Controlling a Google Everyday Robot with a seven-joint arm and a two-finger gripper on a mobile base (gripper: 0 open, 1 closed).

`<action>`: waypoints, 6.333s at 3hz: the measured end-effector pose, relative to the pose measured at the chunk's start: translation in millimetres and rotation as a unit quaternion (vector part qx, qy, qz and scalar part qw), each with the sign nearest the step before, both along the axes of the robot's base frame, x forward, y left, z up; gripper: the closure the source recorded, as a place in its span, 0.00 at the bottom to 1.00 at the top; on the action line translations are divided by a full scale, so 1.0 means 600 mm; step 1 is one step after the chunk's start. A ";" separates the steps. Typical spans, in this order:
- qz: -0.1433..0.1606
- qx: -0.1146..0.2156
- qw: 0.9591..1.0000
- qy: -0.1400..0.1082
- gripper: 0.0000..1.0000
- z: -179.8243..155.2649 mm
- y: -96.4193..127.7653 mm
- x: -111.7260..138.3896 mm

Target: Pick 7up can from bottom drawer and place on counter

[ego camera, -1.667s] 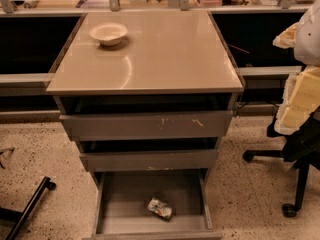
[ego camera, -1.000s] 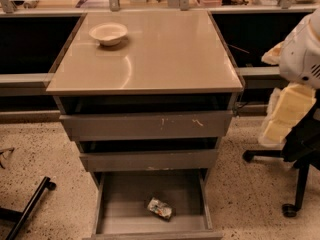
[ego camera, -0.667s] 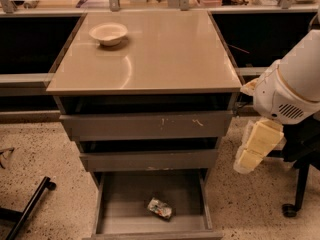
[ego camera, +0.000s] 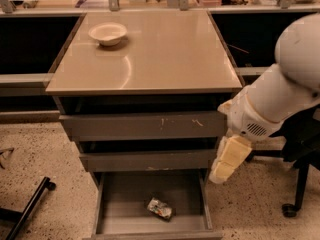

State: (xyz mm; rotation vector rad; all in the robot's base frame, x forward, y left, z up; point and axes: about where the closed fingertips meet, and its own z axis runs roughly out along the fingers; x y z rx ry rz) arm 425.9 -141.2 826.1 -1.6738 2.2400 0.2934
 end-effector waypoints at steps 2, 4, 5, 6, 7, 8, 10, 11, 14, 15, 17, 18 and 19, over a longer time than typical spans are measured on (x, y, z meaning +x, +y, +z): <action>0.002 0.041 0.999 0.018 0.00 -0.231 0.102 0.022; -0.010 0.054 0.998 -0.009 0.00 -0.239 0.110 0.049; 0.002 0.077 0.997 0.007 0.00 -0.294 0.143 0.044; -0.002 0.137 0.989 0.047 0.00 -0.403 0.212 0.024; -0.041 0.201 0.976 0.072 0.00 -0.510 0.251 0.015; -0.080 0.245 0.962 0.088 0.00 -0.590 0.264 0.012; -0.083 0.251 0.959 0.104 0.00 -0.614 0.271 -0.001; -0.082 0.242 0.964 0.077 0.00 -0.647 0.274 0.016; -0.186 0.155 0.970 -0.038 0.00 -0.849 0.219 0.153; -0.213 0.177 0.959 -0.063 0.00 -0.904 0.222 0.202; -0.234 0.192 0.951 -0.068 0.00 -0.943 0.221 0.226; -0.230 0.172 0.956 -0.063 0.00 -0.978 0.226 0.226; -0.231 0.154 0.960 -0.044 0.00 -1.033 0.226 0.205</action>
Offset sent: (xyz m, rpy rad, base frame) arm 0.0535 0.1046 -0.2349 0.2258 -0.0393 -0.0930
